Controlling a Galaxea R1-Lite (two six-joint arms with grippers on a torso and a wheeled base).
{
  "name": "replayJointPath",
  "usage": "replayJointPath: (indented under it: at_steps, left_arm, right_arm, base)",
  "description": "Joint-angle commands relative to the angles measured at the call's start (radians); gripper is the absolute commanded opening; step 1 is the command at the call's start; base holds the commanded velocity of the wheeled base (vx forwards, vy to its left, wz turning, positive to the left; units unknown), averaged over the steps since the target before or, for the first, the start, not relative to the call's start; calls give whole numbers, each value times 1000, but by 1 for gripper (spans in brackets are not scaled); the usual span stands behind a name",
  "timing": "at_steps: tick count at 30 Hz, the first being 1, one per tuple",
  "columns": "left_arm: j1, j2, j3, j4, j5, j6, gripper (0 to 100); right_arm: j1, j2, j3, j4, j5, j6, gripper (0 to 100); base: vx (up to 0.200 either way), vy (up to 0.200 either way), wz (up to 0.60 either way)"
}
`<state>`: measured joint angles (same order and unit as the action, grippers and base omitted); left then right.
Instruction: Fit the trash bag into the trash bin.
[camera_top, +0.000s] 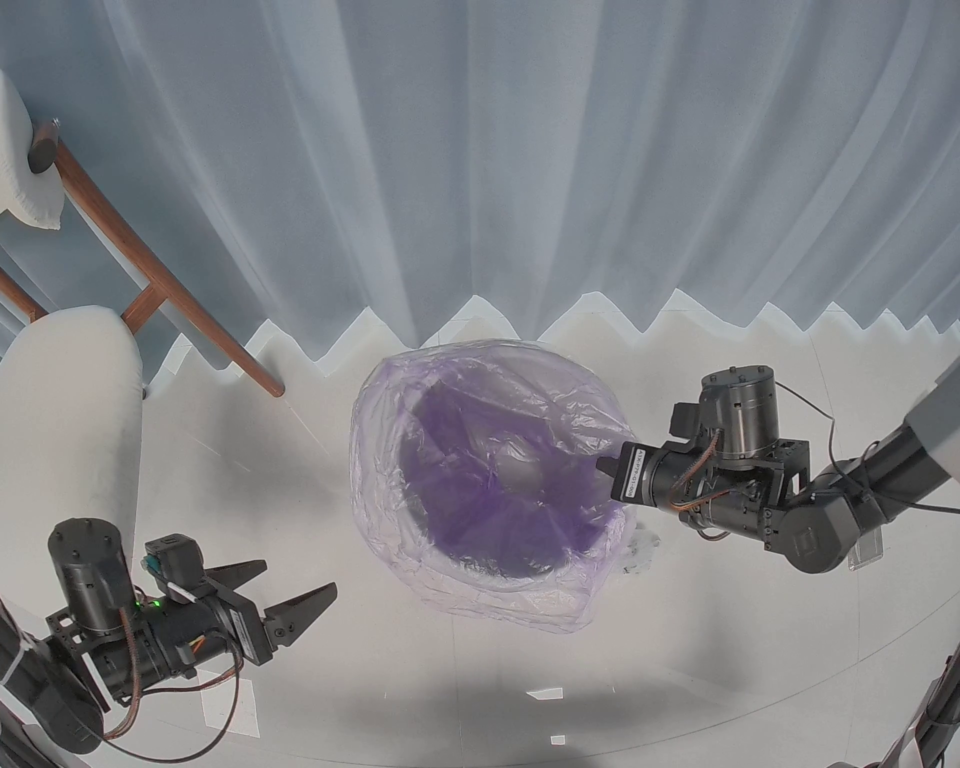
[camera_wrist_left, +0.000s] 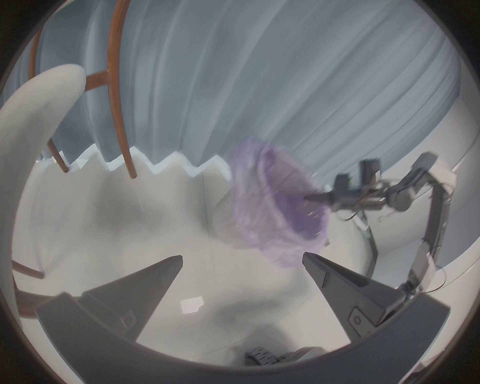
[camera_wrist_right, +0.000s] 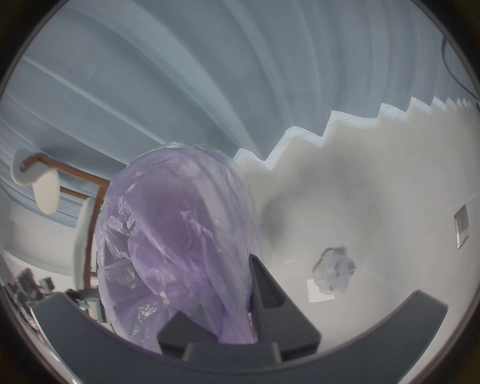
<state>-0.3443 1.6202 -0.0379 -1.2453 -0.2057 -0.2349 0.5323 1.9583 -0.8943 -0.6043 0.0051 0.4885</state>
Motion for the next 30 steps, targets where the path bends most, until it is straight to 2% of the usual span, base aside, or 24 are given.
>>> replayJointPath:
  at_steps: [1,10,13,20,30]
  left_arm:
    - [-64,-214,-7,9,-1,-83,100]
    - [-85,-303,-139,69,91,-109,100]
    - [-85,-310,-142,69,91,-139,100]
    - [-85,-315,-151,58,89,-142,100]
    - [-85,-322,-145,58,83,-141,100]
  right_arm:
    - [-18,160,-84,-6,-31,-73,0]
    - [14,321,-221,-15,-59,-88,0]
    - [20,356,-255,-15,-59,-85,0]
    - [38,427,-331,-29,-63,-90,0]
    - [51,445,-344,-31,-79,-80,0]
  base:
    - [0,0,0]
    - [0,0,0]
    - [0,0,0]
    - [0,0,0]
    - [0,0,0]
